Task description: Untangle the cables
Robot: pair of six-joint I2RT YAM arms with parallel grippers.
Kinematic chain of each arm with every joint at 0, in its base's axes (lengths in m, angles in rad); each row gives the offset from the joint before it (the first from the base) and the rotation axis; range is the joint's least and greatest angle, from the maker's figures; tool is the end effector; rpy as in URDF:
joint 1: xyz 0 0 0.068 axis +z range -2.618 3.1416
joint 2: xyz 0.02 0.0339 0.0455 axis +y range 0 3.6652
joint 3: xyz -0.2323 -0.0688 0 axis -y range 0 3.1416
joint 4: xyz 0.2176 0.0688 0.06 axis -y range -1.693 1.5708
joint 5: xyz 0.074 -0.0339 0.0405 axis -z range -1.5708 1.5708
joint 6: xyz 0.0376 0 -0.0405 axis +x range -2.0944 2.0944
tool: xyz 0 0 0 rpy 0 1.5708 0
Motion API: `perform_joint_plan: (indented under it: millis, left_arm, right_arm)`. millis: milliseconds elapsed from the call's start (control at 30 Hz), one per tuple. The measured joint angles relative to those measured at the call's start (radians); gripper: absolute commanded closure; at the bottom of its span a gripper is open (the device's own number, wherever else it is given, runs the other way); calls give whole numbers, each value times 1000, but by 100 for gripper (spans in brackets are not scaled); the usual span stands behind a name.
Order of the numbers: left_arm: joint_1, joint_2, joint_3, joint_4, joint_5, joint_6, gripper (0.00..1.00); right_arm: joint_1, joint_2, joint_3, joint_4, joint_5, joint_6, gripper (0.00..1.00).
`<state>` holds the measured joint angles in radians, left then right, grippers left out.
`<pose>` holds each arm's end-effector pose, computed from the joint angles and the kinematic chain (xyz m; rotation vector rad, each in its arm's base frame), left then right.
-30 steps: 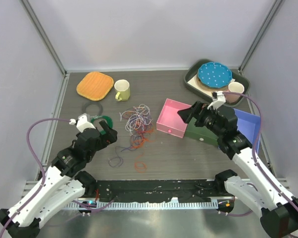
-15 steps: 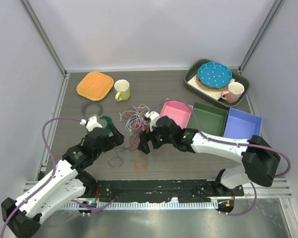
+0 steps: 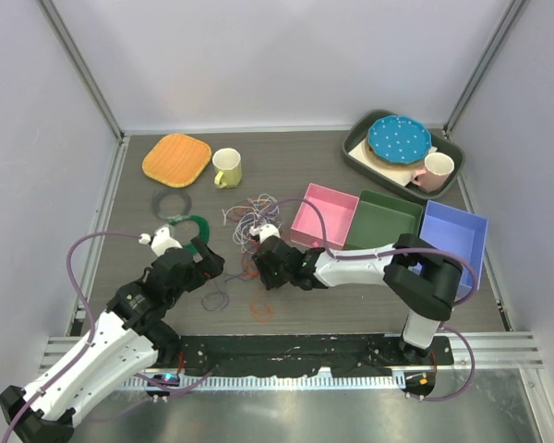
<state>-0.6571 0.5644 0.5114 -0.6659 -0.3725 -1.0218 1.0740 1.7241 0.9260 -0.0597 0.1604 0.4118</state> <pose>0.1083 -0.0663 0.2144 -0.6018 2.1946 -0.4803 0.1592 0.2811 0.1451 -0.7333 2.3608 0.4762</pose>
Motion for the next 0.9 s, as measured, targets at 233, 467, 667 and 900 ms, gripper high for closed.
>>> perform_joint_plan:
  millis: [233,467,667,900]
  left_arm:
    - [0,-17,0,0,6,0,0]
    - [0,-17,-1,42,61,15,0]
    - [0,3,-2,115,119,32,0]
    - [0,43,-2,164,160,42,0]
  right_arm:
    - [70,32,74,-27,95,10,99]
    - [107,-197,130,-137,147,-41,99]
    - [104,-384,305,-157,153,-126,99]
    - [104,-409,577,-179,151,-242,99]
